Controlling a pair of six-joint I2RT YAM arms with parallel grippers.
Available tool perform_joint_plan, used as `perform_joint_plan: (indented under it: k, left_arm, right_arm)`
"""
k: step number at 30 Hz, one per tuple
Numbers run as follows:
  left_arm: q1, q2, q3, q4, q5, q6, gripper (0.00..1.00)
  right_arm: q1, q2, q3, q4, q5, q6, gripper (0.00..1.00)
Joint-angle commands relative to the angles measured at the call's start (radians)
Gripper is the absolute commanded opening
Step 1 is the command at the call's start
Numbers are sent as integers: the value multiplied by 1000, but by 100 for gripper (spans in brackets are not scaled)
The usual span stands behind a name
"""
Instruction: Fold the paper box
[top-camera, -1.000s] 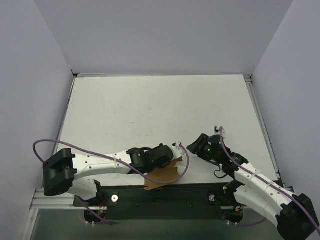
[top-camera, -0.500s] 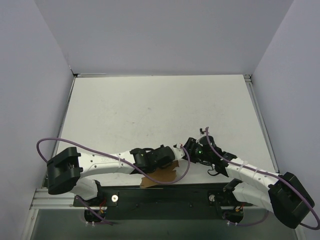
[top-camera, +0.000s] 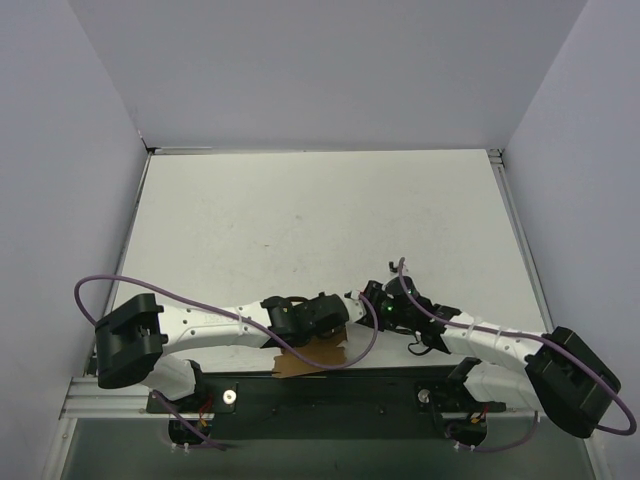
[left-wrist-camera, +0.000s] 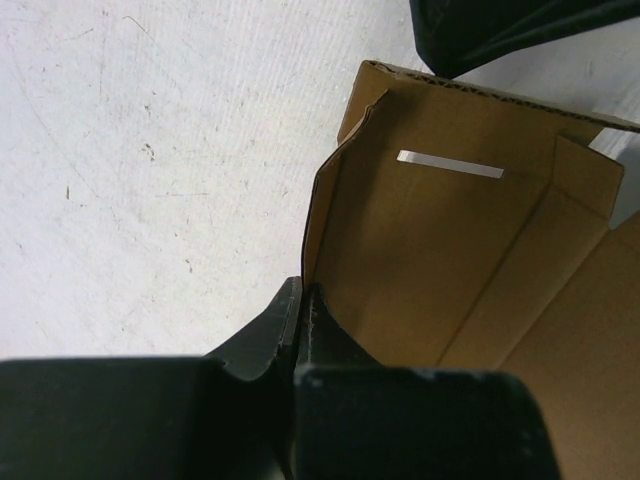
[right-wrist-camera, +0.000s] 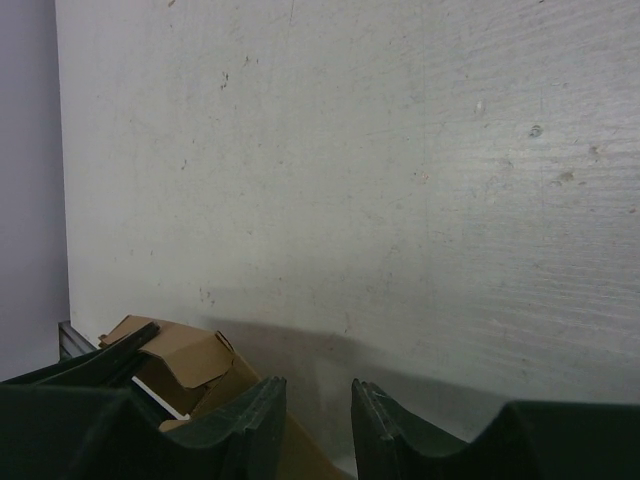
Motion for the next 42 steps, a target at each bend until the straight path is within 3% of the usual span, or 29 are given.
perform_joint_plan:
  k: [1, 12, 28, 42]
  left_arm:
    - [-7, 7, 46, 93, 62, -35, 0]
    - [-5, 19, 54, 100, 103, -52, 0]
    - [-5, 27, 61, 97, 111, -66, 0]
    - [-3, 1, 57, 87, 50, -70, 0]
  right_arm:
    - [34, 20, 50, 150, -27, 64, 34]
    - [91, 115, 70, 299, -46, 122, 25]
    - [142, 187, 78, 394, -46, 173, 23]
    - [150, 98, 34, 374, -38, 158, 34]
